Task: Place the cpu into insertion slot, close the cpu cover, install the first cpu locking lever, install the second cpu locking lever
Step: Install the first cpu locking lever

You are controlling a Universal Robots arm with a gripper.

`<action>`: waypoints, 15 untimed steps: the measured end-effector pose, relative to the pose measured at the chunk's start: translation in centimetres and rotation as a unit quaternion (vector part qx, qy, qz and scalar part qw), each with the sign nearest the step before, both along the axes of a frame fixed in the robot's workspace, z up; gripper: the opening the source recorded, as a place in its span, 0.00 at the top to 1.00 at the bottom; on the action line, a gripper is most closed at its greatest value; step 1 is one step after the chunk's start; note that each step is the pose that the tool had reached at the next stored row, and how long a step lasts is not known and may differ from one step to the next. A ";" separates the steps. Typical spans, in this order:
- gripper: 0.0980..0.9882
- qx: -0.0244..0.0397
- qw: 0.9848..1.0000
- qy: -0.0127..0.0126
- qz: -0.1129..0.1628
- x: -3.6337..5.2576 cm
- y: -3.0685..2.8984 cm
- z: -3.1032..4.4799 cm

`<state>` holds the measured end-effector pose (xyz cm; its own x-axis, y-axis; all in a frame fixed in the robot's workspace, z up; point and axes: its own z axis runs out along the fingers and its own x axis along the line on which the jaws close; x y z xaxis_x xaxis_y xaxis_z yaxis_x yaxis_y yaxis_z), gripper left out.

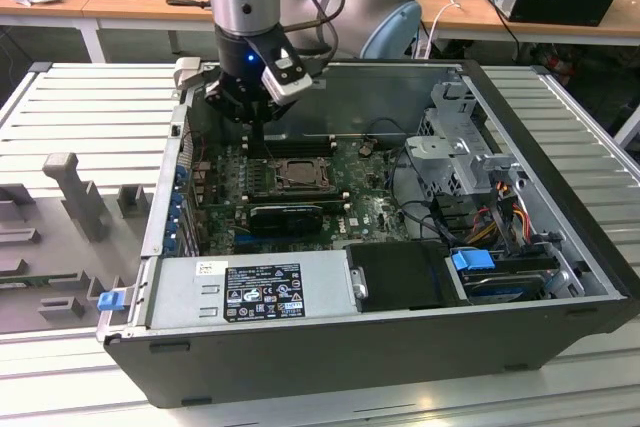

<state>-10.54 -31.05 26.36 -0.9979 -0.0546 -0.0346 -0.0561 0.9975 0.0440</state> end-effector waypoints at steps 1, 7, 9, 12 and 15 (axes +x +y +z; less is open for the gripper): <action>0.99 0.000 1.000 0.000 0.001 -0.17 0.00 -0.06; 0.99 0.001 1.000 0.000 0.007 -1.27 0.02 -0.43; 0.99 0.001 1.000 0.000 0.008 -1.49 0.11 -0.56; 0.99 0.002 1.000 0.000 0.009 -1.52 0.53 -0.70; 0.99 0.002 1.000 0.000 0.009 -1.52 1.18 -0.78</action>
